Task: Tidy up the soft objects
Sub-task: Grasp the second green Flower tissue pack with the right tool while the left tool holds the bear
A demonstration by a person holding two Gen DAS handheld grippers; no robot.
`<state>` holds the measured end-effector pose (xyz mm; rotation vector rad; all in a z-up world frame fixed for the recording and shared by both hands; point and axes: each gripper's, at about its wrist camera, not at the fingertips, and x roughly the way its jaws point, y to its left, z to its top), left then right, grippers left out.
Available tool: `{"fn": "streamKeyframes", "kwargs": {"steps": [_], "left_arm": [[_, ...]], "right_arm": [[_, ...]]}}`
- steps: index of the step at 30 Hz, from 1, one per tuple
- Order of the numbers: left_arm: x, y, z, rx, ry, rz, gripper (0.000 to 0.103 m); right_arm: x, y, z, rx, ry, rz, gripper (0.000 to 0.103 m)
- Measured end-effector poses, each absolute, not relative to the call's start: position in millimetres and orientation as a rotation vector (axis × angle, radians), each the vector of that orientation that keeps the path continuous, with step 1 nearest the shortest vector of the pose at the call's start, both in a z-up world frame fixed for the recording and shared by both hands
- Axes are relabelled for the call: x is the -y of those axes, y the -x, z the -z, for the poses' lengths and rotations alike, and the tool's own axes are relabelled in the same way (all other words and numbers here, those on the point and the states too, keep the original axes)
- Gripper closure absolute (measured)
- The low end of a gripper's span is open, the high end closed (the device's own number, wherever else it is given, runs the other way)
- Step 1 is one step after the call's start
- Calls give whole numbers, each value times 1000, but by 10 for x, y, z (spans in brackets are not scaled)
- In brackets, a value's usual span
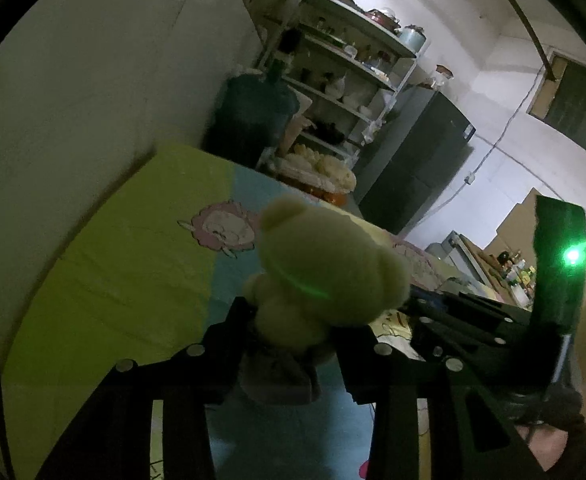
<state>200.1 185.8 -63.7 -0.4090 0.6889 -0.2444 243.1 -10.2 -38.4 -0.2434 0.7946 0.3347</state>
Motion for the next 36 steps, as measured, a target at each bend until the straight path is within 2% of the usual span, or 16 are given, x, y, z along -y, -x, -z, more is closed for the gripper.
{"fn": "streamKeyframes", "kwargs": {"steps": [14, 15, 16, 17, 18, 19, 31, 36], "left_arm": [[-1875, -1831, 433, -616, 385, 217, 62], [-1879, -1819, 429, -612, 388, 216, 62], [-1887, -1812, 421, -607, 391, 214, 62], [-1890, -1824, 413, -605, 392, 213, 62], [-1898, -1820, 402, -603, 393, 212, 62], [-1911, -1814, 391, -601, 388, 200, 62], [-2101, -1774, 362, -560, 407, 220, 62], [-2094, -1767, 342, -549, 414, 256, 62]], "right_arm": [[153, -2041, 5, -709, 161, -405, 98], [137, -2074, 20, -722, 134, -408, 93], [114, -2120, 42, -738, 103, -406, 73], [83, -2162, 67, -753, 78, -393, 57], [38, -2222, 100, -771, 54, -368, 29], [-3, -2256, 124, -783, 43, -346, 25], [-17, -2635, 222, -925, 67, -197, 26], [10, -2876, 325, -1039, 115, -161, 27]]}}
